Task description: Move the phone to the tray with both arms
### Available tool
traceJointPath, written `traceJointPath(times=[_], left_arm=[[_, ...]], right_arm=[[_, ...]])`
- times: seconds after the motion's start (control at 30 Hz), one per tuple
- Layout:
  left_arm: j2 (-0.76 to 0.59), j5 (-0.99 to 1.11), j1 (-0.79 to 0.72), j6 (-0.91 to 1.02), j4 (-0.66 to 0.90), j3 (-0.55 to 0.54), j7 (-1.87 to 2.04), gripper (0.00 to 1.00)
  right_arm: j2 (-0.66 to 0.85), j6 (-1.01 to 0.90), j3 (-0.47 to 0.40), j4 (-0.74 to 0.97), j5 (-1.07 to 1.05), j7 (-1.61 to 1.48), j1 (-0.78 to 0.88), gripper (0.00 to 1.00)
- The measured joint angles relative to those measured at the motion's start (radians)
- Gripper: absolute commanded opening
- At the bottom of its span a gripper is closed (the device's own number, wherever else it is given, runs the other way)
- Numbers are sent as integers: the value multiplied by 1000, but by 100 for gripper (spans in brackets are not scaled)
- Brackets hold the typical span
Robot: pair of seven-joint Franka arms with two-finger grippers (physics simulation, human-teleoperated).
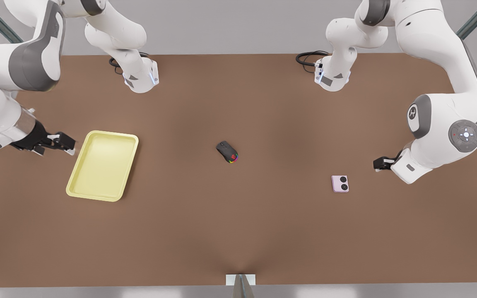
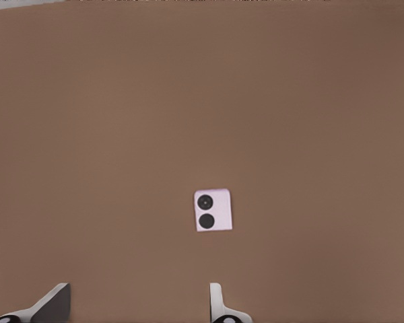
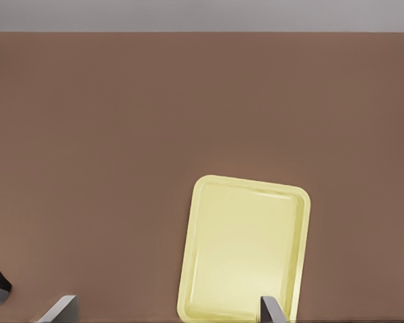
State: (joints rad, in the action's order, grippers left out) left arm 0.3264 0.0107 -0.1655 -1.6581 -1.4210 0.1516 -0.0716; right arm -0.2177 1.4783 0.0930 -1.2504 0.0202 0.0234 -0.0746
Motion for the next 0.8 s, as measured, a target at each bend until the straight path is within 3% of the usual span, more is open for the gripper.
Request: traceJointPath(times=[0.27, 0.47, 0.8], left_arm=[[38, -24, -2, -51, -60, -1, -15, 100], [82, -77, -57, -304, -346, -3, -1, 100], [215, -120, -53, -569, -426, -1, 23, 100]], right_arm=[[-3, -33, -17, 26, -9, 5, -17, 100], [-8, -37, -14, 36, -5, 8, -13, 100], [-25, -37, -10, 32, -5, 8, -4, 100]])
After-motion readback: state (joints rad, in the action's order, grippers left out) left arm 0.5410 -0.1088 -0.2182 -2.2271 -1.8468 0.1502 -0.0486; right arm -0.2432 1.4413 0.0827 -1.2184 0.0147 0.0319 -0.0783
